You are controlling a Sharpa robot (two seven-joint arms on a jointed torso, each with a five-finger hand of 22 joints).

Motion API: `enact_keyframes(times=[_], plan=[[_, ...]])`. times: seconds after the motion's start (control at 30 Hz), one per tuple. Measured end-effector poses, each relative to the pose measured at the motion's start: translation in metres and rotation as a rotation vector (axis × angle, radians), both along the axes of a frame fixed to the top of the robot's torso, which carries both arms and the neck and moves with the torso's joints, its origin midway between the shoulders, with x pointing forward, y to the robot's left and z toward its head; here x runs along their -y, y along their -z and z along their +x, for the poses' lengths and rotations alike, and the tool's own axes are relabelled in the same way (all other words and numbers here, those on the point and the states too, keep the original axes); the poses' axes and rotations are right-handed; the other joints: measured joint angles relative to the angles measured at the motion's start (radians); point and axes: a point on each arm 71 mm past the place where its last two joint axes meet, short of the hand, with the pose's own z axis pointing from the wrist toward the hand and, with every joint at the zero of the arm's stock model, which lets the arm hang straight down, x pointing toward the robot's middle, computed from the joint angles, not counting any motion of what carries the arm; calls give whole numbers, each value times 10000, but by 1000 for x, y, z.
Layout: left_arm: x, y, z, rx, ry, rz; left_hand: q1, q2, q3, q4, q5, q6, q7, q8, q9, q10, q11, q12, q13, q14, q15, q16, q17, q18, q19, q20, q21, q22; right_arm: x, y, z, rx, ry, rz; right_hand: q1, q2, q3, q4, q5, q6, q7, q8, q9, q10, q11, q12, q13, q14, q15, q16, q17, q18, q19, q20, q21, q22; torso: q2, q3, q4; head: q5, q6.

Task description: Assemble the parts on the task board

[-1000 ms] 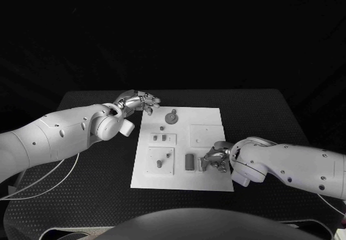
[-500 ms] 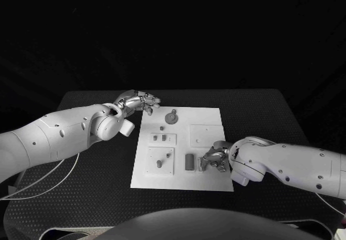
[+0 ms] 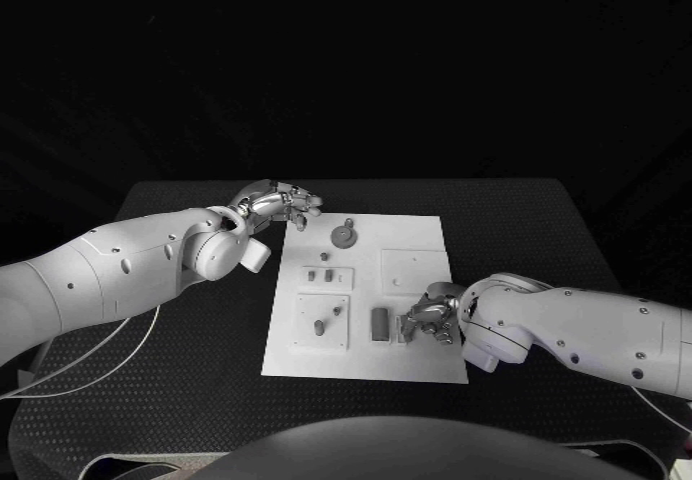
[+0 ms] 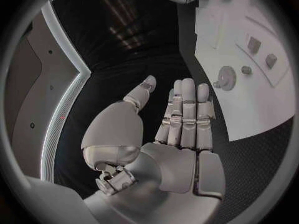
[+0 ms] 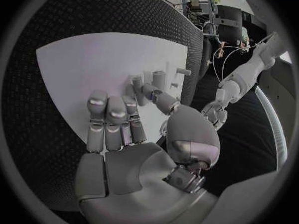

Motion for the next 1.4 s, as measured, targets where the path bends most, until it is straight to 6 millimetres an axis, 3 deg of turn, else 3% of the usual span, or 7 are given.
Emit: enact_keyframes(times=[0.47,0.93,1.33,1.4], plan=[[0,0,0,-9,3,8,0,0,0,0,0,0,0,-1,0,2,-2,0,0,0,0,0,9,0,-2,2,0,-1,-3,1,-2,-48,-132,73,-167,-274,-513,25,-153,16,-16,47,-9,66,-67,-1,-5,2,2,1,8,10,-22,-19,0,-29,0,2,-4,9,0],[0,0,0,-16,9,11,0,0,0,0,0,-2,-2,-3,0,4,-5,0,0,0,0,0,7,1,-18,18,0,7,-4,2,-3,-60,-195,121,-114,-328,-652,26,-359,17,-18,56,-25,66,-66,-2,-14,3,3,1,8,27,-22,-17,0,-49,0,3,-6,28,0],[0,0,0,-22,9,15,0,0,0,0,0,-11,-11,-3,0,5,-6,0,0,0,0,0,6,1,-19,19,0,14,-4,2,-3,52,-242,155,-100,-762,-816,191,-1241,18,-18,58,-66,-8,-66,-86,-54,-19,-16,-46,7,32,-23,-16,0,-104,-1,3,-3,23,0],[0,0,0,-23,10,16,0,0,0,0,0,-11,-11,-3,0,6,-7,0,0,0,0,0,5,0,-19,19,0,14,-3,2,-3,82,-261,155,-141,-966,-842,279,-1350,18,-18,50,-65,-8,-66,-86,-57,-20,-17,-46,7,34,-23,-16,0,-113,-1,3,-3,28,0]])
